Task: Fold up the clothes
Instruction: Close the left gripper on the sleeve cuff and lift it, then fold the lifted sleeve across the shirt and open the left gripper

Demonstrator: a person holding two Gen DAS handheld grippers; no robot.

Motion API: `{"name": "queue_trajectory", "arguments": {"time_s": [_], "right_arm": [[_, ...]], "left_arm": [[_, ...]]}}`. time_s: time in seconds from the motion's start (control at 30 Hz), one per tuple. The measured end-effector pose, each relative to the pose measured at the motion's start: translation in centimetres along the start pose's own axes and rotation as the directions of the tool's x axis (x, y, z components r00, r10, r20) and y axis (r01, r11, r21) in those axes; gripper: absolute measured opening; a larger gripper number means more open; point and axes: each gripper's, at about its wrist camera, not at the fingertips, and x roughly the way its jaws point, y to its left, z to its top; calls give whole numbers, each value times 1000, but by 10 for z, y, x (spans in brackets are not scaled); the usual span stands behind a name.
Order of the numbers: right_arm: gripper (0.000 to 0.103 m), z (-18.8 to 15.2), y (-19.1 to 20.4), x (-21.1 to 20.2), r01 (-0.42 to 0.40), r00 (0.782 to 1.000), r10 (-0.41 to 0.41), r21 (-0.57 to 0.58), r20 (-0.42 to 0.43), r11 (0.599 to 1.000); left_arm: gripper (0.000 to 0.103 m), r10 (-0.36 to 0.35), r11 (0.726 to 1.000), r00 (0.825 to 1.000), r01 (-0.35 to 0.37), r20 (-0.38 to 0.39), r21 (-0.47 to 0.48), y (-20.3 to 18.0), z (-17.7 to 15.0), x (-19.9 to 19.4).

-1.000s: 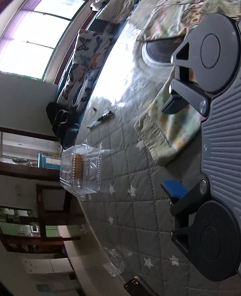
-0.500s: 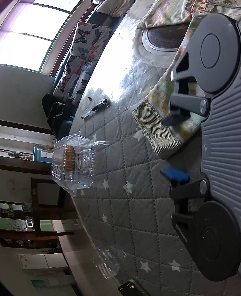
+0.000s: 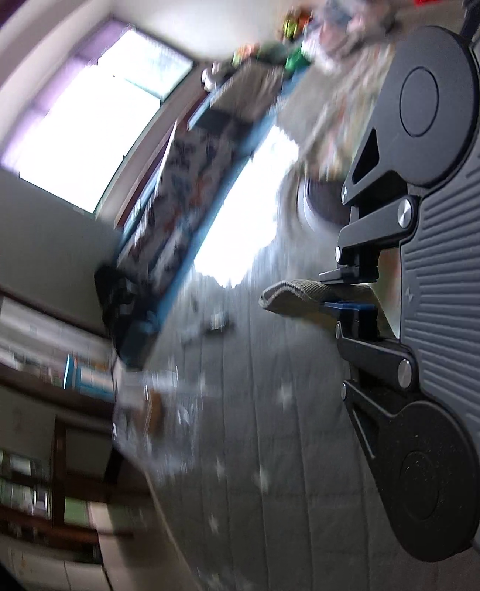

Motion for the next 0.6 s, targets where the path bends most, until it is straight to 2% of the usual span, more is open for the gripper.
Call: {"name": "queue_trajectory", "arguments": {"time_s": [0.1, 0.17, 0.27, 0.43, 0.6], "right_arm": [[84, -2, -6, -5, 10, 1000, -11, 20, 11, 1000], [84, -4, -12, -9, 21, 1000, -22, 37, 20, 999], [84, -7, -22, -15, 39, 999, -41, 66, 31, 997], [84, -15, -39, -26, 74, 996, -79, 117, 45, 990], [84, -23, -58, -35, 102, 993, -113, 183, 47, 978]], "left_arm": [[10, -108, 993, 994, 109, -29, 36, -36, -6, -5], [10, -182, 981, 982, 185, -57, 56, -60, -10, -7], [9, -293, 951, 949, 302, -113, 68, -97, -20, -4], [9, -414, 892, 891, 438, -187, 110, -152, -40, -6], [9, -473, 845, 843, 516, -257, 139, -182, -61, -4]]}}
